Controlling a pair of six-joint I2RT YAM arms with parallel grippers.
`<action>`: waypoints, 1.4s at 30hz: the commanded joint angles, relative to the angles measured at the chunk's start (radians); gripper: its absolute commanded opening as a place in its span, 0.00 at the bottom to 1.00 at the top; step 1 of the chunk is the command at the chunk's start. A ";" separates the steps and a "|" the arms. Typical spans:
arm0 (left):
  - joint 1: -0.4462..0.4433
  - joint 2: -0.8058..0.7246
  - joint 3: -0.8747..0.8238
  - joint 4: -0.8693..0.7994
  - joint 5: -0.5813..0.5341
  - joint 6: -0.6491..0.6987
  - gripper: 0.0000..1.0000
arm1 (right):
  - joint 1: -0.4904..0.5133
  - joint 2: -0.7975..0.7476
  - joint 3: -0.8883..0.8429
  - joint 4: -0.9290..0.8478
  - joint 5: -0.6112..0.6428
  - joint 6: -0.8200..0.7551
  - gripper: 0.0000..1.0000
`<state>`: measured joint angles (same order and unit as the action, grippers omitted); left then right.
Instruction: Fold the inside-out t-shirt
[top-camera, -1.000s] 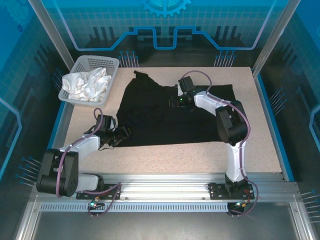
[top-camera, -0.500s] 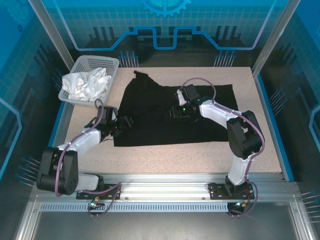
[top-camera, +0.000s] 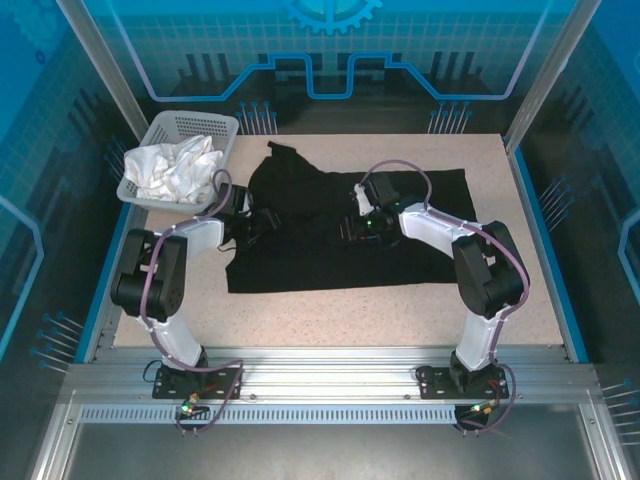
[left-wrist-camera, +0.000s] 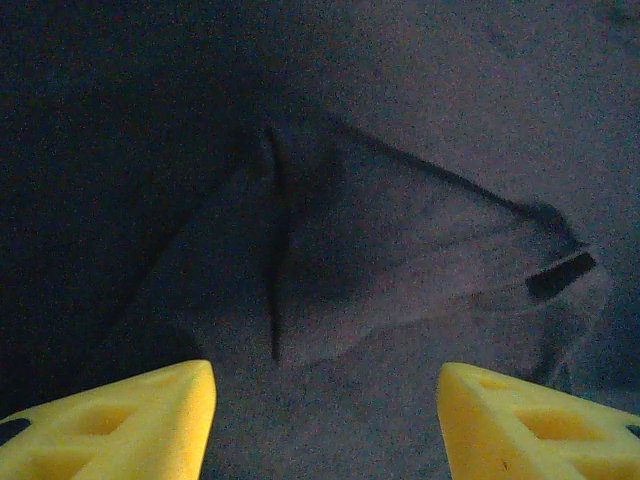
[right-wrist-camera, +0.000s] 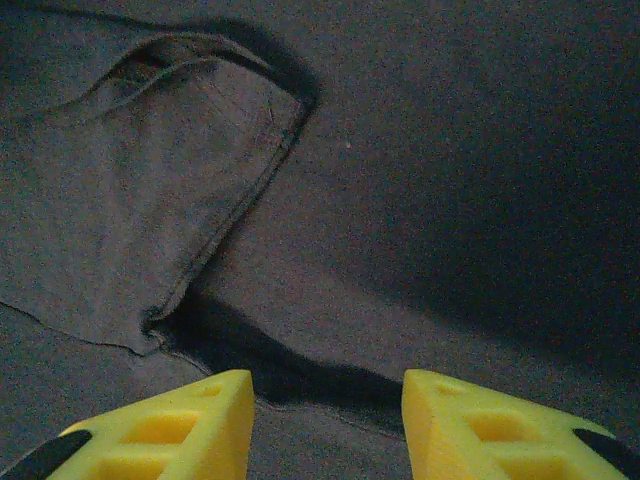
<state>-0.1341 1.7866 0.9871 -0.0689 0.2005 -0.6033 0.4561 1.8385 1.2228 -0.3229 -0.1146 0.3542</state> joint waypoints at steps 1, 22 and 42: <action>-0.006 0.045 0.053 0.001 0.030 0.011 0.61 | -0.009 -0.040 -0.023 0.008 -0.022 -0.017 0.44; -0.006 0.163 0.204 -0.012 0.064 -0.004 0.52 | -0.021 -0.029 -0.051 0.021 -0.025 -0.008 0.44; 0.027 0.296 0.405 -0.020 0.118 -0.105 0.11 | -0.034 -0.029 -0.041 0.007 -0.021 -0.015 0.44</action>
<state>-0.1280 2.0499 1.3430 -0.0914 0.2859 -0.6388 0.4316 1.8160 1.1896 -0.3199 -0.1173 0.3542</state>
